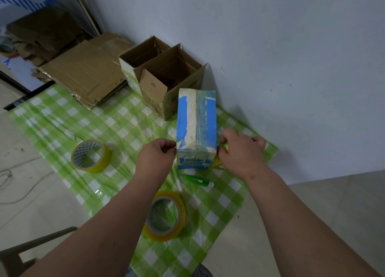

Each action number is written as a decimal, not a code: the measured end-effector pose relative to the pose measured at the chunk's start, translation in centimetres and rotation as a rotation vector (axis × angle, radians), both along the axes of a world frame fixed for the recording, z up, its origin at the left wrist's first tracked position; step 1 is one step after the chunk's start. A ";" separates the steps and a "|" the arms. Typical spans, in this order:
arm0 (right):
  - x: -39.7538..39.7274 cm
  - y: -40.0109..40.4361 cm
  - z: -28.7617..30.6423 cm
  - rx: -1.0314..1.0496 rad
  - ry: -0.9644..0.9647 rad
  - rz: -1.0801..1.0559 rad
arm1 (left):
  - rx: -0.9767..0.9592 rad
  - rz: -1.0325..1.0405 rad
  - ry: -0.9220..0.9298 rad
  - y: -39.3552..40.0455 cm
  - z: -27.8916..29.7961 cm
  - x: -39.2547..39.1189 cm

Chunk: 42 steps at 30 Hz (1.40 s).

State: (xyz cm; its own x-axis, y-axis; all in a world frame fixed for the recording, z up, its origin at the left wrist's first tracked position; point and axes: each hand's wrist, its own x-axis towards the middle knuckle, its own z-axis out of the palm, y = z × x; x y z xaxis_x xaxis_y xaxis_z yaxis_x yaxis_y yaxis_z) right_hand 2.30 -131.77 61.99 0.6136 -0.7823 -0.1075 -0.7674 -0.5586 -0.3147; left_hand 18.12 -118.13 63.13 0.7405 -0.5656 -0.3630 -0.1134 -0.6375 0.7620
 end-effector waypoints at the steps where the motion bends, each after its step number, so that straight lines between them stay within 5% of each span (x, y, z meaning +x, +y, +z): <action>1: -0.1 0.1 0.0 -0.006 -0.012 0.016 | -0.002 -0.012 -0.024 0.2 0.1 -0.1; 12: -0.4 0.0 0.6 0.112 -0.064 0.105 | 0.179 -0.270 -0.172 0.5 0.7 0.2; 17: -0.6 0.2 1.3 0.182 -0.056 0.110 | 0.115 -0.174 -0.006 -0.2 1.7 1.1; 22: -0.8 0.3 1.4 0.169 -0.039 0.118 | -0.015 -0.146 -0.234 -0.2 1.3 0.3; 29: -1.2 0.4 1.3 0.167 -0.070 0.134 | -0.098 -0.088 -0.107 0.4 0.9 0.2; 34: -1.0 0.3 1.4 0.249 -0.085 0.107 | -0.177 0.021 0.219 0.5 0.9 0.8; 42: -1.1 0.4 1.1 0.149 -0.061 0.132 | -0.107 -0.206 0.034 0.4 1.4 1.5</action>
